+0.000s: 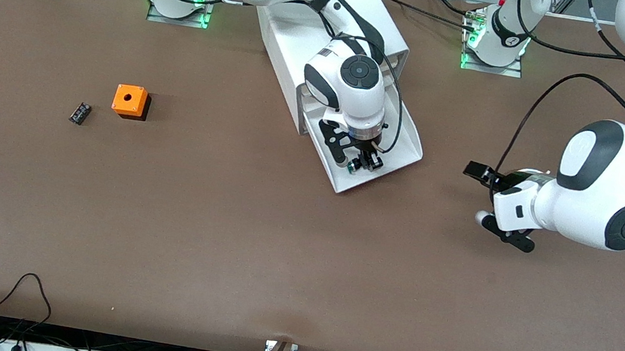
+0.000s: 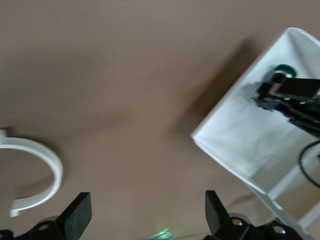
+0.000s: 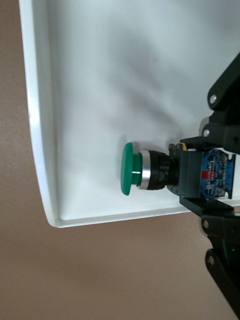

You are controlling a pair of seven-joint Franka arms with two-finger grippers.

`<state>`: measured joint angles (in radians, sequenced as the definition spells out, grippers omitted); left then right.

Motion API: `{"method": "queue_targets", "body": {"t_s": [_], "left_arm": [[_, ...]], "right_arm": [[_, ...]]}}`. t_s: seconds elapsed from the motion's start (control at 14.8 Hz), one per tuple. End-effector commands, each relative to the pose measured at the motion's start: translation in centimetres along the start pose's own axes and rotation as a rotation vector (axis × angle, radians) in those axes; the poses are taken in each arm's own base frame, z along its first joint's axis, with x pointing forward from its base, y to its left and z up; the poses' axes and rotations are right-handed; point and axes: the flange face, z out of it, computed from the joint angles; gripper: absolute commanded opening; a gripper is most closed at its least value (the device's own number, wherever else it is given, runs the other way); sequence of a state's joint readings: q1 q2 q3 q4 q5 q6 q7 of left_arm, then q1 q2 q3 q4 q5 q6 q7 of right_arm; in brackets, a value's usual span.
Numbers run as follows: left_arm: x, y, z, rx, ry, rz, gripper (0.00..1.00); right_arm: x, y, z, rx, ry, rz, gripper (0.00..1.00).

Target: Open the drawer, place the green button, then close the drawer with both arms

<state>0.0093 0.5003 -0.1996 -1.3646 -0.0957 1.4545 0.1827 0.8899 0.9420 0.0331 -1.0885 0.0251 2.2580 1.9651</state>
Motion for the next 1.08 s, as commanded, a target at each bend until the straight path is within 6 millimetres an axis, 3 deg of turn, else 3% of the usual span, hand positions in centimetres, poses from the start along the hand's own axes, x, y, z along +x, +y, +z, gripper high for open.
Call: {"method": "queue_targets", "body": {"t_s": [0.0, 0.2, 0.34, 0.47, 0.61, 0.74, 1.01], "left_arm": [[-0.7, 0.3, -2.2, 0.130, -0.020, -0.008, 1.00], [1.0, -0.2, -3.7, 0.167, 0.093, -0.005, 1.00], [1.1, -0.7, -4.0, 0.170, 0.108, -0.024, 1.00], [1.1, -1.6, -3.9, 0.164, 0.107, -0.030, 1.00], [1.0, -1.9, -3.9, 0.158, 0.112, -0.107, 1.00], [1.3, -2.0, -3.6, 0.137, 0.148, -0.299, 1.00], [1.8, 0.0, -0.2, 0.123, 0.229, -0.534, 1.00]], "right_arm": [[-0.4, -0.2, -0.5, 0.021, 0.018, 0.005, 1.00], [0.4, -1.0, -1.9, 0.034, 0.026, 0.006, 1.00], [1.8, -1.7, -2.8, 0.039, 0.054, 0.002, 1.00], [2.9, -2.9, -6.2, 0.065, 0.057, -0.026, 1.00], [5.0, -3.6, -8.1, 0.042, 0.073, -0.059, 1.00], [8.3, -4.7, -11.3, 0.031, 0.083, -0.129, 1.00], [16.4, -6.5, -17.6, 0.017, 0.071, -0.283, 1.00]]}}
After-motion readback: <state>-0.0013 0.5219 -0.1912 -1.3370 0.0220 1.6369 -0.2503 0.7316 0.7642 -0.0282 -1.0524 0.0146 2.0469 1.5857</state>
